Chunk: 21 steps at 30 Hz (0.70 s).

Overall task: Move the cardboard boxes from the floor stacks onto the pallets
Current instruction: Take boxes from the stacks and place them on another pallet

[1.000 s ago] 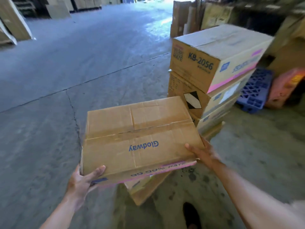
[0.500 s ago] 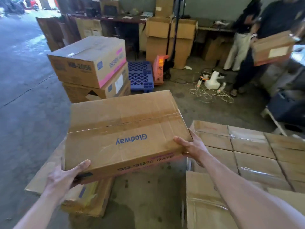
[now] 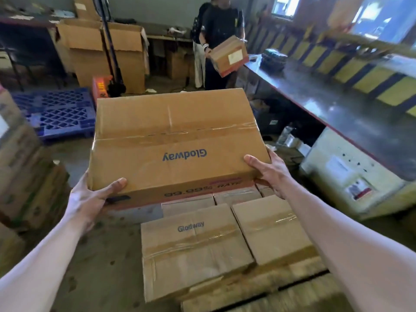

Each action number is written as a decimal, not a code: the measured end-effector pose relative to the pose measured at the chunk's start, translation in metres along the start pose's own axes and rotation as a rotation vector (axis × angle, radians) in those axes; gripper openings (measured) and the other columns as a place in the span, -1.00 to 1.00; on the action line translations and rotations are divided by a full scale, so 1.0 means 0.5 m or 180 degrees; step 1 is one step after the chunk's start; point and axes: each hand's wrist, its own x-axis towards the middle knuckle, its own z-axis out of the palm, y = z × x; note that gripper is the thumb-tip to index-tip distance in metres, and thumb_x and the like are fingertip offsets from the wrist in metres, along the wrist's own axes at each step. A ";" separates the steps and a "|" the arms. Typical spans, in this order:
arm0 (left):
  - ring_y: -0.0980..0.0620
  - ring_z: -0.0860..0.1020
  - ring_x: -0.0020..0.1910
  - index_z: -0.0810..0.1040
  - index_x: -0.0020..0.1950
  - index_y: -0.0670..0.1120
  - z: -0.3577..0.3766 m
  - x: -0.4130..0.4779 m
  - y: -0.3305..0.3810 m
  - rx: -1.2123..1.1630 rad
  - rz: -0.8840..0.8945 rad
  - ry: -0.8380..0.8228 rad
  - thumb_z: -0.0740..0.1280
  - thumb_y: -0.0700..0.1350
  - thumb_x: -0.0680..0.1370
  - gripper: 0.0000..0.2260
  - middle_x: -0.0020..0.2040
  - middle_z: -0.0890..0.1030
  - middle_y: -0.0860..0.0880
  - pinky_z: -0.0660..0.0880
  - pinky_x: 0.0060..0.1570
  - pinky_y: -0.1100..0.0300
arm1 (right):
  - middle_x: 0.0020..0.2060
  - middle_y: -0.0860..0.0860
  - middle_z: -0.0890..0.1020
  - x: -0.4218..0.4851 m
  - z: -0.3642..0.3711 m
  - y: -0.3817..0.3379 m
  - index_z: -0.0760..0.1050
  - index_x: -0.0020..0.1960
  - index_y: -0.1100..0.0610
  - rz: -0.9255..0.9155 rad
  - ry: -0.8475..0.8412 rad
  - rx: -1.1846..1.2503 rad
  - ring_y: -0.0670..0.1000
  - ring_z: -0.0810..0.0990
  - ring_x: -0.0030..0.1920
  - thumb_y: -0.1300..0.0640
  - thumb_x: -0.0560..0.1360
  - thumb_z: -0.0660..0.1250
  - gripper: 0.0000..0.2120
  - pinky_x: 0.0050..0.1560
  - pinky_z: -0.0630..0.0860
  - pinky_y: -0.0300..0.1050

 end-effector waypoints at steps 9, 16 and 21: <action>-0.16 0.63 0.13 0.37 0.47 0.13 0.308 0.066 0.006 -0.0135 -0.0105 -0.0621 0.69 0.14 0.13 -0.04 0.26 0.58 -0.03 0.66 -0.09 -0.14 | 0.19 -0.02 0.59 0.103 -0.245 0.095 0.38 0.43 -0.20 0.0234 0.0507 0.0214 0.10 0.64 0.12 -0.28 0.17 0.62 -0.12 0.03 0.67 0.14; -0.08 0.59 0.12 0.34 0.49 0.06 0.544 0.139 -0.036 -0.0182 -0.0195 -0.1027 0.60 -0.01 0.32 -0.22 0.24 0.53 -0.02 0.67 -0.19 0.03 | 0.23 0.00 0.60 0.232 -0.379 0.181 0.43 0.37 -0.19 0.0447 0.0728 0.0269 0.12 0.64 0.14 -0.29 0.09 0.65 -0.10 0.01 0.67 0.17; -0.12 0.56 0.19 0.31 0.50 0.11 0.699 0.170 -0.092 0.0078 -0.0259 -0.0870 0.65 0.15 0.24 -0.09 0.28 0.50 -0.03 0.64 0.00 -0.11 | 0.24 -0.02 0.57 0.367 -0.474 0.257 0.38 0.41 -0.21 0.0481 0.0630 0.0204 0.11 0.61 0.17 -0.39 -0.02 0.63 0.05 0.05 0.66 0.16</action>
